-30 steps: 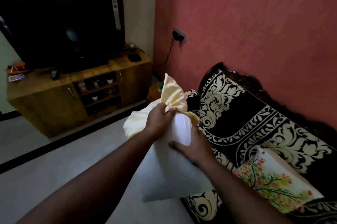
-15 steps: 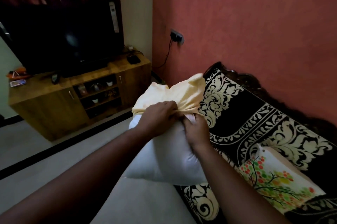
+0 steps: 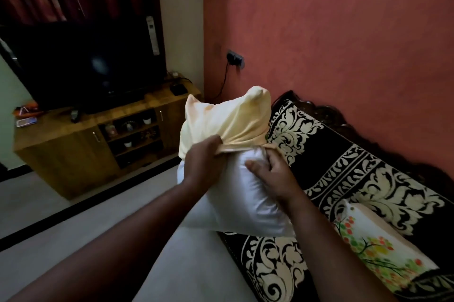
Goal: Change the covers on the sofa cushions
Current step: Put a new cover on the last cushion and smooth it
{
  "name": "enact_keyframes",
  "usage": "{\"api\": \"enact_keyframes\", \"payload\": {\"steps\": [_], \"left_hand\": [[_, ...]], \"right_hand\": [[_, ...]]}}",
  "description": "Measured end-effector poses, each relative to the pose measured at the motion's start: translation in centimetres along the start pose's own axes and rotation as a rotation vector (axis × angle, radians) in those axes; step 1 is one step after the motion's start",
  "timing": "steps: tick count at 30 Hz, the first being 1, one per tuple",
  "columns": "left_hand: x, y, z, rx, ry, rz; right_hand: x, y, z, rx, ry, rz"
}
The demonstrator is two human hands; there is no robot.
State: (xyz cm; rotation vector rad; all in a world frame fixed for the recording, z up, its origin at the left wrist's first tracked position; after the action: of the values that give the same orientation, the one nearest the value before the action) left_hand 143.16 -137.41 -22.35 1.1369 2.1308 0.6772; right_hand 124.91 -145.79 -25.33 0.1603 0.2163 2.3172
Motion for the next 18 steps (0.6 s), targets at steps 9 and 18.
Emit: {"api": "enact_keyframes", "payload": {"steps": [9, 18], "left_hand": [[-0.5, -1.2, -0.5, 0.008, 0.21, 0.009], [3.5, -6.4, -6.4, -0.421, -0.355, 0.533]], "right_hand": [[3.9, -3.5, -4.4, 0.342, -0.085, -0.232], [0.0, -0.7, -2.1, 0.645, -0.086, -0.178]]}}
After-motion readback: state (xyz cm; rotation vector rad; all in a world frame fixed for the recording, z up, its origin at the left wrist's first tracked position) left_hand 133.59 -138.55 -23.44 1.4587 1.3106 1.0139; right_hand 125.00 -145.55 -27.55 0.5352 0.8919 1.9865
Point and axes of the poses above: each hand's wrist, its own x-axis away from the middle knuckle, its own y-axis out of the back of the hand, z = x × y, the point moved 9 cm from there along -x, towards the middle knuckle, and after that the axes turned 11 degrees about z, right-handed, at the moved point
